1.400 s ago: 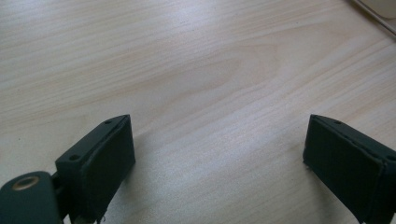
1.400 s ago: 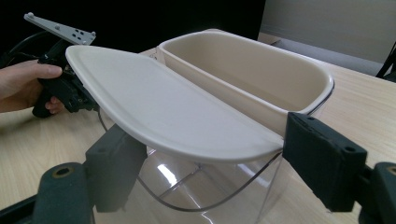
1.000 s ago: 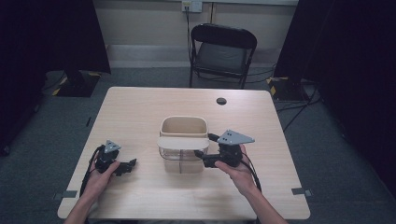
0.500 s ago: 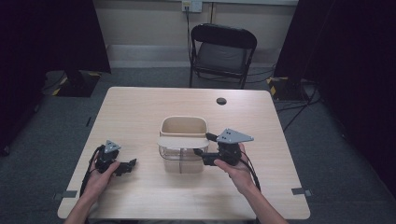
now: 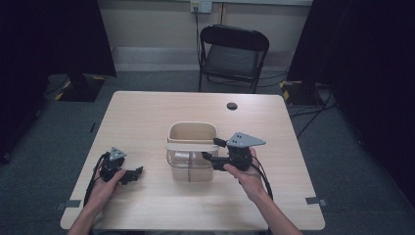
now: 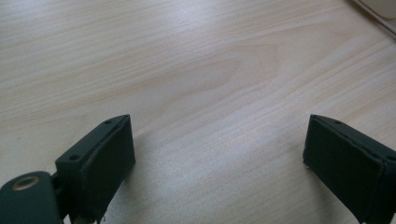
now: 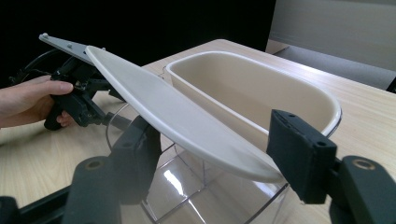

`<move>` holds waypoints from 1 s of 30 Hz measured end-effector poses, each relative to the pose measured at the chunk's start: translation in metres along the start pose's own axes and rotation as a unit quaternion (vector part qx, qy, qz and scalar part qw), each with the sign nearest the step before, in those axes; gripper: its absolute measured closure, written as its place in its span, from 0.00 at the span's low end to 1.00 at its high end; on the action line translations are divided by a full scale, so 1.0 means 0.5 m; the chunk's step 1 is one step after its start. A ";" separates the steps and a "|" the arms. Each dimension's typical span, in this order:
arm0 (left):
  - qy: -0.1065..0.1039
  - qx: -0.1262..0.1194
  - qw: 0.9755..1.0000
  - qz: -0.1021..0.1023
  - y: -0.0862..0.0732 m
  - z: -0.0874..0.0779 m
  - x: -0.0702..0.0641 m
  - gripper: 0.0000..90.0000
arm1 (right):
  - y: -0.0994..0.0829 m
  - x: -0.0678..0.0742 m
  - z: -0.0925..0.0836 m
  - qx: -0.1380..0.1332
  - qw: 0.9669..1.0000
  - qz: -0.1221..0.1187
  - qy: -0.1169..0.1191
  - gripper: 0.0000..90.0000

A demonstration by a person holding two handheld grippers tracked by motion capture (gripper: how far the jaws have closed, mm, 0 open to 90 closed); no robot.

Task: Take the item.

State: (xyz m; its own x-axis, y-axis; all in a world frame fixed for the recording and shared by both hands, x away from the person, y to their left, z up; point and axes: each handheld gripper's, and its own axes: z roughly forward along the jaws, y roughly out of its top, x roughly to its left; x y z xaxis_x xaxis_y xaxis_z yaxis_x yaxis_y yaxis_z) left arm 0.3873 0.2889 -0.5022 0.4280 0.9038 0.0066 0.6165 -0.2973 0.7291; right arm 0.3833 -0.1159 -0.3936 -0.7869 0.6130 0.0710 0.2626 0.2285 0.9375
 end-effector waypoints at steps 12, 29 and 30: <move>0.000 0.000 1.000 0.000 0.000 0.000 0.000 0.09 | 0.011 -0.006 0.001 0.000 1.000 0.006 0.007 0.43; 0.000 0.000 1.000 0.000 0.000 0.000 0.000 0.09 | 0.017 -0.007 0.000 -0.012 1.000 0.012 0.012 0.50; 0.000 0.000 1.000 0.000 0.000 0.000 0.000 0.09 | 0.017 -0.007 0.000 -0.012 1.000 0.012 0.010 0.50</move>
State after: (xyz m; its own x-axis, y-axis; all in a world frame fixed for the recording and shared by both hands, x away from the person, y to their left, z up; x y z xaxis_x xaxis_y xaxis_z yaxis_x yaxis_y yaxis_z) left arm 0.3873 0.2889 -0.5022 0.4278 0.9039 0.0066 0.6163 -0.2970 0.7293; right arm 0.3885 -0.1162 -0.3859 -0.7920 0.6022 0.1008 0.2689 0.1957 0.9431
